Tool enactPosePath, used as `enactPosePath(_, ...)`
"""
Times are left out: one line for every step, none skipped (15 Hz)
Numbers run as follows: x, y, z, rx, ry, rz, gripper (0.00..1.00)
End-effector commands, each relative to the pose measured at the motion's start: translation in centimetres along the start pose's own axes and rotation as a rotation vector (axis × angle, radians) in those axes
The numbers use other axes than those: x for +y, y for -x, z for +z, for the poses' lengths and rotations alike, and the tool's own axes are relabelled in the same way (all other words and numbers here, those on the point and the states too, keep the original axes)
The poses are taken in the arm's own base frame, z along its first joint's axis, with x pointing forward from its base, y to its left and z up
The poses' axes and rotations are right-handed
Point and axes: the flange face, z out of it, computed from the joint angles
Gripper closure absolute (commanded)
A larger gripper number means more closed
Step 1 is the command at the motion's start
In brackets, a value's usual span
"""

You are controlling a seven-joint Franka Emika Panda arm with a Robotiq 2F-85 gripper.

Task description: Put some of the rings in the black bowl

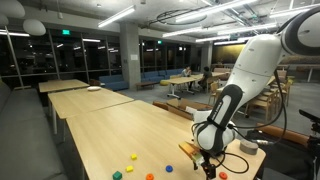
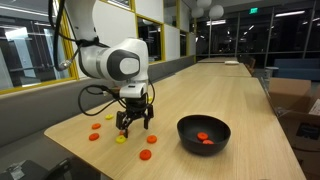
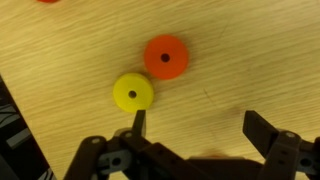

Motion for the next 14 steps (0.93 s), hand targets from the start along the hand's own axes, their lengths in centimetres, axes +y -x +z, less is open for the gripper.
enactPosePath(0.5, -0.5, -0.1, 0.027, -0.029, 0.060, 0.00)
enactPosePath(0.6, -0.7, 0.0, 0.032, -0.032, 0.065, 0.00)
enactPosePath(0.8, -1.0, 0.1, 0.037, -0.037, 0.071, 0.00)
enactPosePath(0.9, -1.3, 0.2, 0.038, -0.045, 0.072, 0.00)
enactPosePath(1.0, -1.7, 0.3, 0.039, -0.057, 0.068, 0.00)
enactPosePath(1.1, -2.0, 0.3, 0.038, -0.074, 0.062, 0.00)
enactPosePath(1.3, -2.4, 0.4, 0.035, -0.093, 0.050, 0.00)
enactPosePath(1.4, -2.7, 0.4, 0.031, -0.116, 0.041, 0.00)
enactPosePath(1.5, -2.9, 0.4, 0.030, -0.134, 0.039, 0.00)
enactPosePath(1.7, -3.2, 0.5, 0.029, -0.148, 0.039, 0.00)
enactPosePath(1.8, -3.4, 0.5, 0.029, -0.160, 0.040, 0.00)
enactPosePath(1.8, -3.6, 0.6, 0.029, -0.170, 0.041, 0.00)
enactPosePath(1.8, -3.8, 0.6, 0.030, -0.177, 0.042, 0.00)
enactPosePath(1.8, -4.0, 0.7, 0.031, -0.183, 0.042, 0.00)
